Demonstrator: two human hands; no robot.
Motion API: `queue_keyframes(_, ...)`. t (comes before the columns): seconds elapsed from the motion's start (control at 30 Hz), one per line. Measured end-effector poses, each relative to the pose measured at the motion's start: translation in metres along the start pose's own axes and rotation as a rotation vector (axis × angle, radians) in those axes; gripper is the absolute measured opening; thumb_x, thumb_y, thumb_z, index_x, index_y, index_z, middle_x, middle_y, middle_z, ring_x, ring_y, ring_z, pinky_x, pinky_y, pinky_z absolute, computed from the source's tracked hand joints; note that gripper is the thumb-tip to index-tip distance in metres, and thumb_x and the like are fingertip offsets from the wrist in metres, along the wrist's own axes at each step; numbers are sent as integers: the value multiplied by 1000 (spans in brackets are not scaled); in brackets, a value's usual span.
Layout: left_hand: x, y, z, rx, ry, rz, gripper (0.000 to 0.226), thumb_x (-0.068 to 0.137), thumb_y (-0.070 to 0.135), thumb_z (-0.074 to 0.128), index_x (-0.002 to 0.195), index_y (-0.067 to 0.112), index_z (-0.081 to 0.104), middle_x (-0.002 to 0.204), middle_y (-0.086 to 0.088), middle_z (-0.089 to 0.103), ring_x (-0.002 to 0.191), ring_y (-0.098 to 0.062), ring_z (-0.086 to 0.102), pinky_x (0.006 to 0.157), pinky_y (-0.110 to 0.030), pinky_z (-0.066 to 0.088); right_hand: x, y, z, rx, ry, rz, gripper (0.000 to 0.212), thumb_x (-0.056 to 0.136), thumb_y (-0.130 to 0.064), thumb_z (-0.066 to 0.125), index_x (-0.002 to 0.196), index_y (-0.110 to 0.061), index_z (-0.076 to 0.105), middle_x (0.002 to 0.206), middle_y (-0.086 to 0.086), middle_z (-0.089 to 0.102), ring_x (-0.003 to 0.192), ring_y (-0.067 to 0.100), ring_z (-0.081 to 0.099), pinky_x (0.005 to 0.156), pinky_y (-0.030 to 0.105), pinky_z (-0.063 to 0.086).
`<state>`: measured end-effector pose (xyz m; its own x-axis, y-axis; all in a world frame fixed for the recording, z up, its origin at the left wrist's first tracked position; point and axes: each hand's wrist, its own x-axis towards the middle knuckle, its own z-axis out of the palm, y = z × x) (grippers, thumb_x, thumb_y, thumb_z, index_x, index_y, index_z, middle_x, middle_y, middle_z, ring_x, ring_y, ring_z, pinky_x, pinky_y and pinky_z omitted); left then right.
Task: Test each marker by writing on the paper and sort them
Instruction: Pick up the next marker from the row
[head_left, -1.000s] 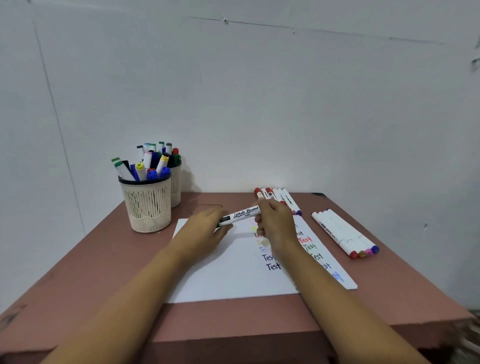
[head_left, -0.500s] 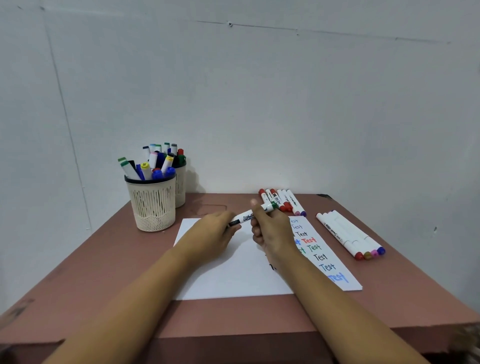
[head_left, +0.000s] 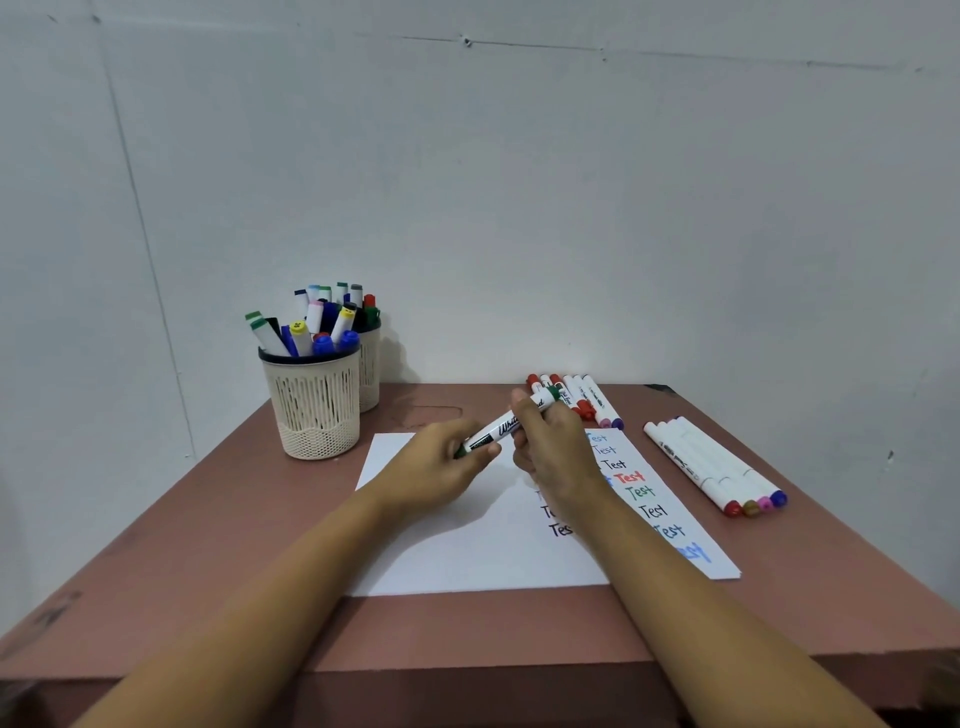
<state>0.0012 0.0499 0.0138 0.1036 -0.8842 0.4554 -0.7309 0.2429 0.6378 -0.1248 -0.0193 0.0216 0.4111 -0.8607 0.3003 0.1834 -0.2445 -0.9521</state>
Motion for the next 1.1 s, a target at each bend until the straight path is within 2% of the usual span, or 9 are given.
queue_keyframes(0.17, -1, 3, -1, -160, -7, -34, 29, 93, 20, 58, 65, 26, 51, 51, 12, 29, 47, -5, 25, 48, -20, 21, 0, 0, -4, 7, -58, -72, 36, 101, -21, 46, 68, -12, 38, 58, 1, 29, 41, 6, 23, 40, 16, 22)
queue_keyframes(0.27, -4, 4, -5, -237, -17, -78, 8, 93, 19, 57, 92, 21, 65, 41, 13, 34, 37, -4, 28, 42, -11, 23, 0, -1, -6, 45, -109, -88, 31, 102, -20, 45, 72, -12, 42, 60, -2, 35, 46, 7, 27, 46, 17, 27)
queue_keyframes(0.37, -2, -3, -9, -204, 6, -87, 26, 89, 28, 64, 101, 5, 67, 55, 10, 41, 47, -3, 31, 51, -18, 26, -2, -3, -3, 77, -110, -37, 27, 101, -22, 47, 76, -12, 45, 60, -3, 37, 48, 8, 27, 47, 19, 26)
queue_keyframes(0.47, 0, -7, -9, -127, 28, -75, 42, 82, 46, 63, 100, 9, 66, 74, -8, 53, 65, -8, 43, 65, -27, 33, -4, -5, 0, 238, -108, 113, 17, 97, -23, 54, 83, -15, 49, 61, -2, 42, 47, 8, 36, 47, 20, 29)
queue_keyframes(0.6, -1, -6, -4, 124, 48, -75, 26, 89, 36, 62, 99, 12, 63, 66, 10, 48, 57, 2, 43, 57, -9, 33, -7, -4, 2, 259, -58, 240, 14, 92, -20, 62, 81, -16, 56, 62, -3, 43, 45, 5, 40, 44, 17, 33)
queue_keyframes(0.67, -2, -2, -5, 151, 47, -96, 32, 87, 41, 62, 114, 25, 58, 79, 13, 55, 66, 5, 49, 61, -3, 34, -6, -5, 1, 281, 69, 262, 17, 93, -21, 62, 78, -16, 56, 63, -2, 45, 48, 7, 39, 44, 18, 34)
queue_keyframes(0.77, -1, -2, -11, 85, 64, -168, 46, 89, 43, 57, 132, 27, 46, 93, 0, 61, 81, -8, 56, 67, -12, 39, -4, -9, -8, 426, 274, 243, 15, 96, -28, 56, 86, -17, 56, 69, 3, 50, 53, 16, 51, 46, 23, 44)
queue_keyframes(0.93, 7, -8, -26, 258, 25, -211, 34, 99, 17, 40, 132, 16, 50, 107, -8, 64, 89, -19, 59, 79, -27, 44, -6, -17, -18, 464, 293, 275, 26, 101, -33, 42, 116, -12, 48, 84, 12, 56, 63, 28, 68, 57, 35, 57)
queue_keyframes(1.1, -3, -14, -31, 468, -24, -202, 43, 97, 13, 37, 140, 14, 40, 137, -11, 50, 122, -25, 48, 97, -32, 39, -29, -22, -29, 211, 195, 201, 7, 97, -20, 54, 103, -16, 50, 80, 7, 60, 62, 19, 63, 61, 31, 56)
